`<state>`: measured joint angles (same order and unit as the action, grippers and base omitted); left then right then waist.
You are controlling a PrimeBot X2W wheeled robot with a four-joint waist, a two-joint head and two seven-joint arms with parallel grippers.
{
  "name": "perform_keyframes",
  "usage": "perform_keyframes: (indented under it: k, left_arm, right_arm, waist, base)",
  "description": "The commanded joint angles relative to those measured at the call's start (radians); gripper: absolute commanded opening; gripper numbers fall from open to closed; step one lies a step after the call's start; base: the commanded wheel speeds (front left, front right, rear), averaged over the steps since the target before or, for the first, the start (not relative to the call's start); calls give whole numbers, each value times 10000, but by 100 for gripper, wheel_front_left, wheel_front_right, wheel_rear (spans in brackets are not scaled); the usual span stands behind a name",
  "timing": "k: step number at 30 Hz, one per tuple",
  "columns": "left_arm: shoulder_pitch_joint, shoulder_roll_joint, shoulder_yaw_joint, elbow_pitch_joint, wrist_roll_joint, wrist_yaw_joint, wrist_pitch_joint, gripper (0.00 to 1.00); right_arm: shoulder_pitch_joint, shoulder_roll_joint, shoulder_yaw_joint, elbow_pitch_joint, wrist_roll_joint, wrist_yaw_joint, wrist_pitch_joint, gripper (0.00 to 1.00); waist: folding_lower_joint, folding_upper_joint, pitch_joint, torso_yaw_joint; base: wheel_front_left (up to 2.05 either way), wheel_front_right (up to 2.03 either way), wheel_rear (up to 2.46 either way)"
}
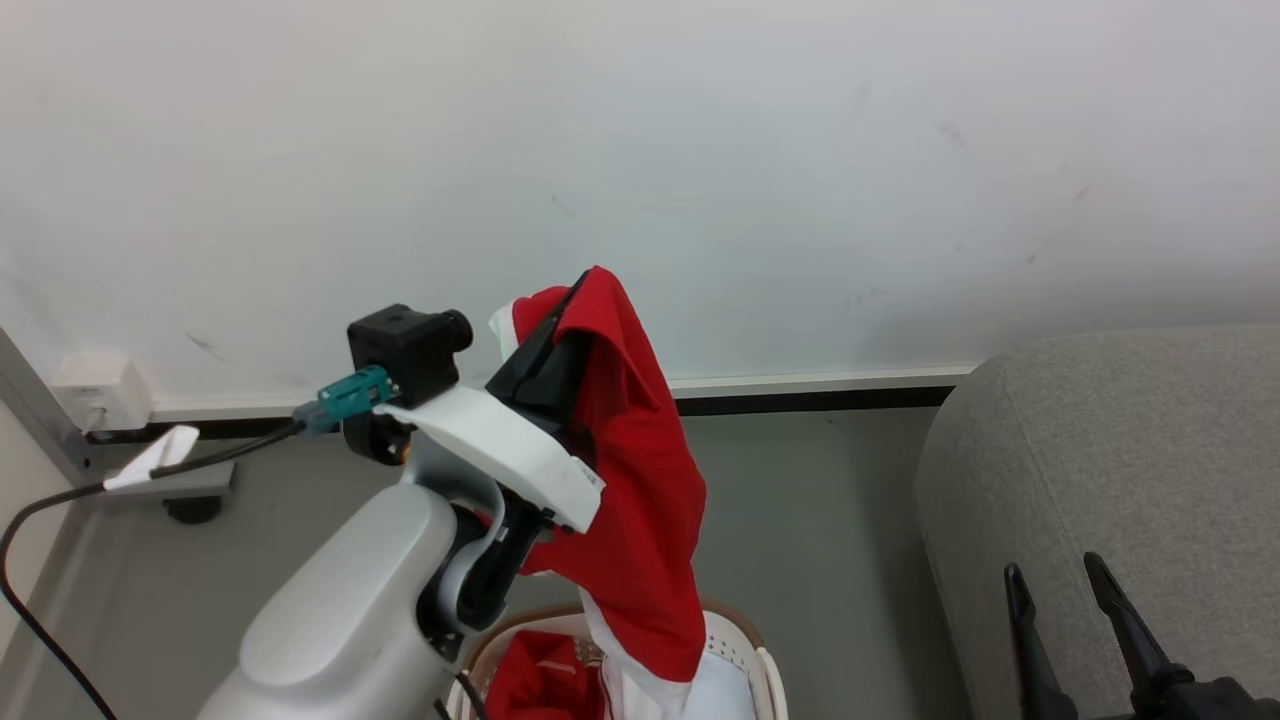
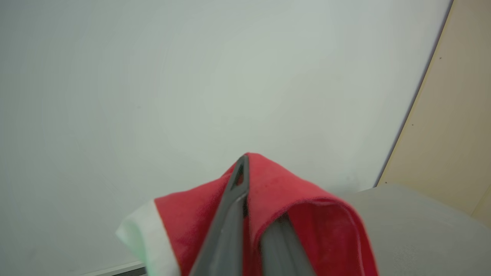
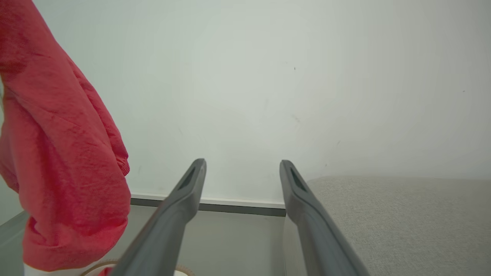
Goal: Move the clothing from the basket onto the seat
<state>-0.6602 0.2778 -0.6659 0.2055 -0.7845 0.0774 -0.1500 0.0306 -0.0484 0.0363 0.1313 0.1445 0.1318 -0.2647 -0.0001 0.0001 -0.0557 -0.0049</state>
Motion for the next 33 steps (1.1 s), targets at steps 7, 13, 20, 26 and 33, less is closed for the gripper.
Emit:
perform_keyframes:
  k: [7, 13, 20, 26, 33]
  left_arm:
    - [-60, 41, -109, -533, -74, 153, 246, 0]
    - [86, -33, -253, -844, -105, 223, 353, 0]
    - [140, -131, -446, -1119, -37, 327, 478, 0]
    - [-4, -353, -746, -1225, 73, 303, 632, 0]
    - [-147, -655, -1064, -1268, 106, 273, 787, 0]
  right_arm:
    - [-196, -39, 391, -457, -457, -21, 5, 100]
    - [-360, -408, 1584, -718, -919, -21, 5, 100]
    - [-1459, -657, 3390, -33, -1229, -21, 6, 100]
    - [-2801, -396, 4111, 1394, -1513, -23, 6, 100]
    - [-3936, -116, 4432, 3172, -1958, -23, 6, 100]
  waist:
    - [1, -1, -20, -11]
    - [1, -1, -11, 17]
    - [1, -1, -11, 40]
    - [1, -1, -4, 194]
    - [1, -1, -25, 395]
  base:
    - [0, 0, 0]
    - [0, 0, 0]
    - [0, 0, 0]
    - [0, 0, 0]
    - [0, 0, 0]
